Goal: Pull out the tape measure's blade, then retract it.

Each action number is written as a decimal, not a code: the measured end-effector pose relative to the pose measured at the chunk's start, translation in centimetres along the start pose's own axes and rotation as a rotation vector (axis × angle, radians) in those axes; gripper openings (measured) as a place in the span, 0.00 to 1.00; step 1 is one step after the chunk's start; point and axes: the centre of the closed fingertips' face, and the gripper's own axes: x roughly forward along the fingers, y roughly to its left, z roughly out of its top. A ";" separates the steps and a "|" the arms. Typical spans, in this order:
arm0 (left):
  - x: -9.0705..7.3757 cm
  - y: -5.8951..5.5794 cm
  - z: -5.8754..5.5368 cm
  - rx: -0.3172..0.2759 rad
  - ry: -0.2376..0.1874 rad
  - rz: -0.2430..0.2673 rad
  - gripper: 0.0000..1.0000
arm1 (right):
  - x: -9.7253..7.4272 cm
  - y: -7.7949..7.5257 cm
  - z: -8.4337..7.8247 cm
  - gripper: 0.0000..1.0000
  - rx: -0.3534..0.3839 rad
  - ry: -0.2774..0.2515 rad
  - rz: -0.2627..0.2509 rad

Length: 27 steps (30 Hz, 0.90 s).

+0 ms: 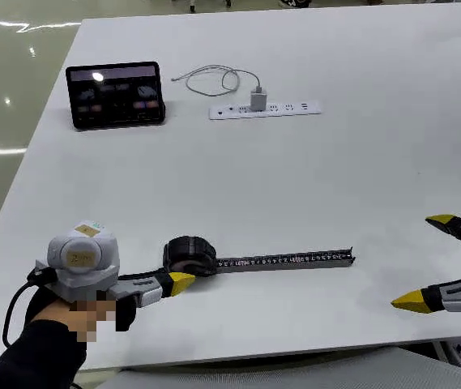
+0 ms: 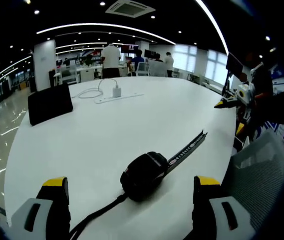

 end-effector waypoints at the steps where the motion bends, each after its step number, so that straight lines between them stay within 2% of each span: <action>1: 0.2 -0.1 -0.1 0.011 0.014 -0.001 1.00 | 0.2 0.0 0.0 1.00 -0.014 0.013 0.010; 4: 0.5 -0.6 0.7 0.028 0.011 0.009 1.00 | 0.8 0.1 0.4 1.00 -0.056 0.038 0.042; 8: 1.4 -1.1 1.8 -0.003 -0.015 0.029 1.00 | 1.7 0.2 1.2 1.00 -0.099 0.052 0.095; 11: 2.1 -1.0 1.4 -0.026 -0.001 0.059 1.00 | 2.5 0.3 1.7 1.00 -0.135 0.061 0.126; 13: 2.4 -1.4 1.0 -0.102 0.005 0.066 1.00 | 2.9 0.4 2.1 0.98 -0.181 0.065 0.145; 14: 2.5 -1.5 1.1 -0.128 -0.017 0.070 1.00 | 3.1 0.5 2.3 0.97 -0.198 0.058 0.158; 15: 2.7 -1.4 0.9 -0.156 -0.028 0.094 1.00 | 3.4 0.4 2.5 0.97 -0.205 0.064 0.163; 16: 2.8 -1.3 0.4 -0.153 -0.004 0.106 1.00 | 3.7 0.3 2.5 0.97 -0.203 0.074 0.167; 18: 2.9 -0.3 0.0 -0.145 0.000 0.197 1.00 | 4.2 0.1 2.8 0.97 -0.218 0.078 0.179; 20: 3.2 -0.5 0.1 -0.194 -0.007 0.204 1.00 | 4.6 0.1 3.1 0.96 -0.224 0.083 0.190; 24: 3.9 -1.2 -0.1 -0.190 -0.012 0.202 1.00 | 5.2 0.1 3.0 0.95 -0.243 0.111 0.216; 26: 4.1 -2.0 0.4 -0.174 -0.065 0.203 1.00 | 5.5 0.2 2.8 0.92 -0.249 0.128 0.236; 27: 4.2 -2.5 0.2 -0.182 -0.056 0.200 1.00 | 5.7 0.2 2.8 0.91 -0.254 0.131 0.242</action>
